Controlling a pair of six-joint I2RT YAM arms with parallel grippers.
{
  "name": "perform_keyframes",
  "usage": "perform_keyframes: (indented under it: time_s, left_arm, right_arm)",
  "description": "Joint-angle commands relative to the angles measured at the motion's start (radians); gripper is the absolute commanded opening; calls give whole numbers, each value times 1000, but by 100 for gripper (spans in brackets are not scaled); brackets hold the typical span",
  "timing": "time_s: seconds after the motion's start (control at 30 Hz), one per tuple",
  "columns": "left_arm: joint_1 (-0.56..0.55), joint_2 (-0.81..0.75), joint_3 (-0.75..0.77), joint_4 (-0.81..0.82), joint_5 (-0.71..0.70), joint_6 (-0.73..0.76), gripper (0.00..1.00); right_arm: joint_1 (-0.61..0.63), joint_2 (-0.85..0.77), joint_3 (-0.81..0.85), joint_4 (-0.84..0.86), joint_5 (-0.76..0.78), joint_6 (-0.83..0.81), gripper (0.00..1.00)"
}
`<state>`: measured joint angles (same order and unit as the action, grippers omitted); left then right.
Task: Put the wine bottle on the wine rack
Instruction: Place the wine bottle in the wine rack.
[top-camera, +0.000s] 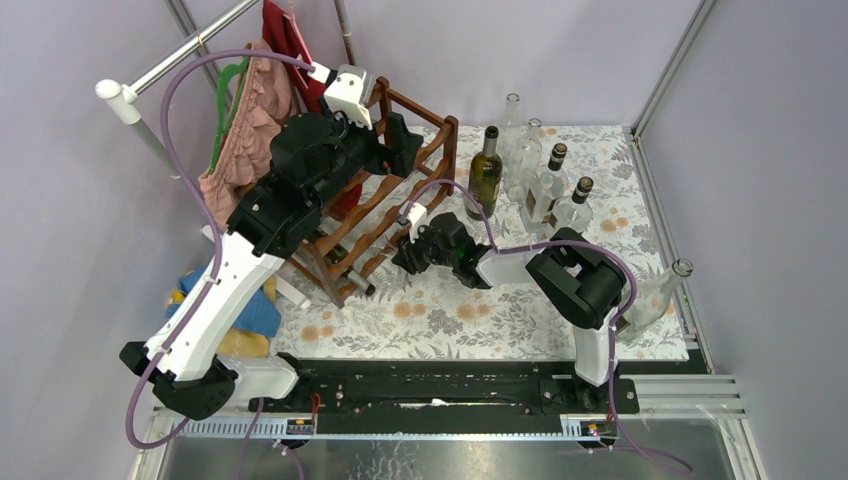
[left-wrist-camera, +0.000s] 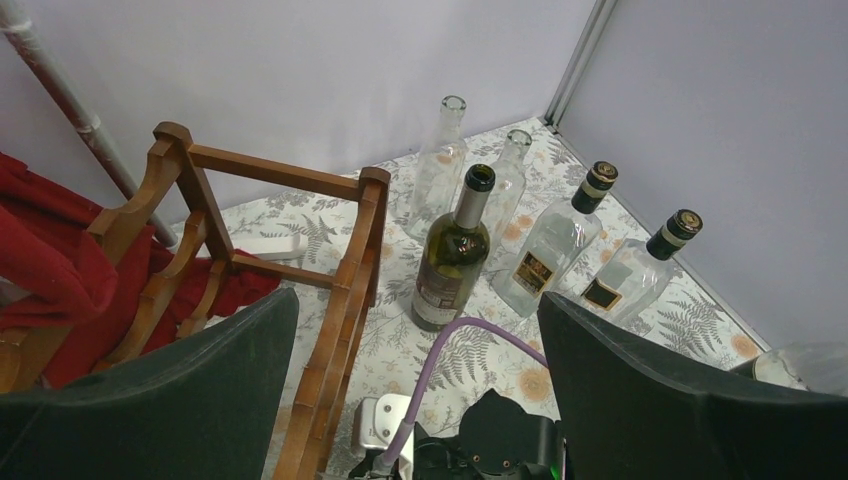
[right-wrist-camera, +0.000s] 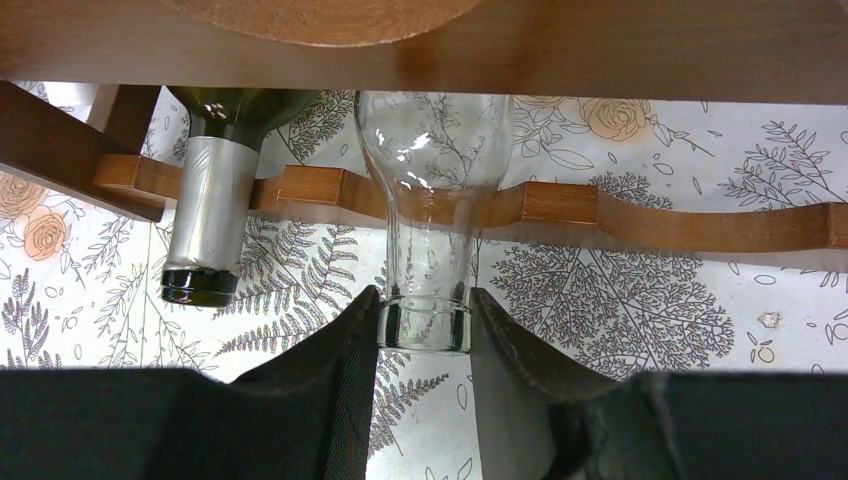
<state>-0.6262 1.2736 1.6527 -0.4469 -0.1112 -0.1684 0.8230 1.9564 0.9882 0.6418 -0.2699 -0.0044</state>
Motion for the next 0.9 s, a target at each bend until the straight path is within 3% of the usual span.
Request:
perform_keyframes:
  time_s: [0.0,0.27,0.87]
  left_arm:
    - [12,4,28,-3,18,19,96]
    - [14,17,19,10,43,6,96]
    - [17,17,32,-6,44,8,96]
  right_arm:
    - [31,-2,-36,1,-15,-4,0]
    - [30,-80,-149,44,-12,-15,0]
    - [41,66,-6,87,10,29,0]
